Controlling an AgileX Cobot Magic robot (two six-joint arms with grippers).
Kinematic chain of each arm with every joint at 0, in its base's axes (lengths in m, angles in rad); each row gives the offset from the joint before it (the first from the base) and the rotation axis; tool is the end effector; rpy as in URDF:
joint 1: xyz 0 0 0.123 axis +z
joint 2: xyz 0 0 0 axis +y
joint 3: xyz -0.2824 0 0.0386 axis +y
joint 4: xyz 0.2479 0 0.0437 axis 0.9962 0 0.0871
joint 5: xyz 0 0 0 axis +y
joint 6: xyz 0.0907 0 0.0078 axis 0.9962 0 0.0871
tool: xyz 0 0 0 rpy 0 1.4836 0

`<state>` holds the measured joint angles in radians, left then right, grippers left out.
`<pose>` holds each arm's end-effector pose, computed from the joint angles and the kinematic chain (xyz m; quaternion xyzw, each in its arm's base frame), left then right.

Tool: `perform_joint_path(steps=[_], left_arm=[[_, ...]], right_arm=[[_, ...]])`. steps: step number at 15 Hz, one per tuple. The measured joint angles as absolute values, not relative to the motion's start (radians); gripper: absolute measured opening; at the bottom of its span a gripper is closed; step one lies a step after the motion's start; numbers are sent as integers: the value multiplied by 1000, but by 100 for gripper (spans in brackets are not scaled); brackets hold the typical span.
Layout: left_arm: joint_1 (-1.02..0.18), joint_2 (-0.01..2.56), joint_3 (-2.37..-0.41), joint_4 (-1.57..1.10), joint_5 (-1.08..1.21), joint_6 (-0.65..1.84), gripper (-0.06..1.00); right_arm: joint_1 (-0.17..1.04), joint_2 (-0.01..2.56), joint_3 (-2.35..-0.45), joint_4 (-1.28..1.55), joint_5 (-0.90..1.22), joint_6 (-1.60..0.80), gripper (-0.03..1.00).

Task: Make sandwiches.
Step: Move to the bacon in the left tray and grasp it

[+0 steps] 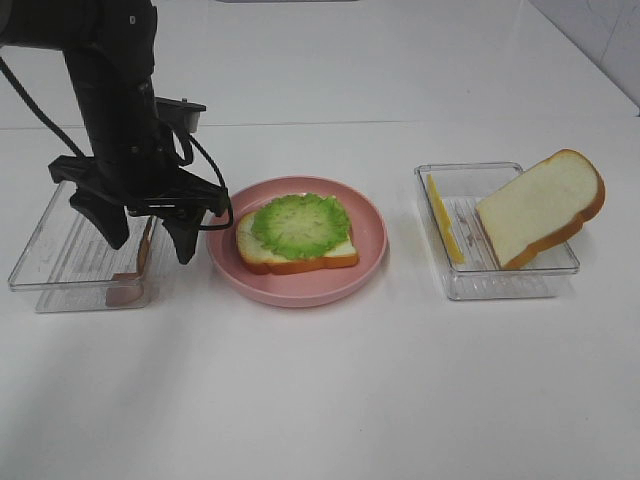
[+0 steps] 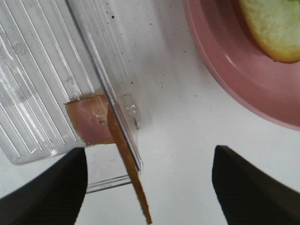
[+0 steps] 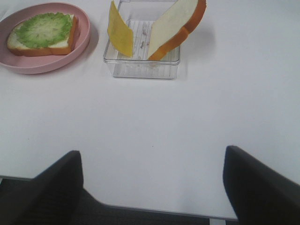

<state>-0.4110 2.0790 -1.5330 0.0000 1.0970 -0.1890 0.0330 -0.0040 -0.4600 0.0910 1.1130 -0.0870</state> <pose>0.3730 -0.1626 0.1685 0.1108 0.9938 -0.0022 0.0072 -0.0039 0.0073 0.2622 -0.0546 0.8728 0.0324 0.4839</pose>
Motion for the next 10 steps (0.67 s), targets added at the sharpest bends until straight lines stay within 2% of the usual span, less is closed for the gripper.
perform_joint_path(steps=[3,5,7,9,10], left_arm=[[-411,2079,-1533,0,1096,-189,54],[-411,2079,-1533,0,1096,-189,41],[-411,2079,-1533,0,1096,-189,26],[-411,2079,-1533,0,1096,-189,6],[-411,2079,-1533,0,1096,-189,0]], right_arm=[[33,-4,-460,91,1113,-87,80],[33,-4,-460,91,1113,-87,80],[33,-4,-460,91,1113,-87,80],[33,-4,-460,91,1113,-87,80],[33,-4,-460,91,1113,-87,80]])
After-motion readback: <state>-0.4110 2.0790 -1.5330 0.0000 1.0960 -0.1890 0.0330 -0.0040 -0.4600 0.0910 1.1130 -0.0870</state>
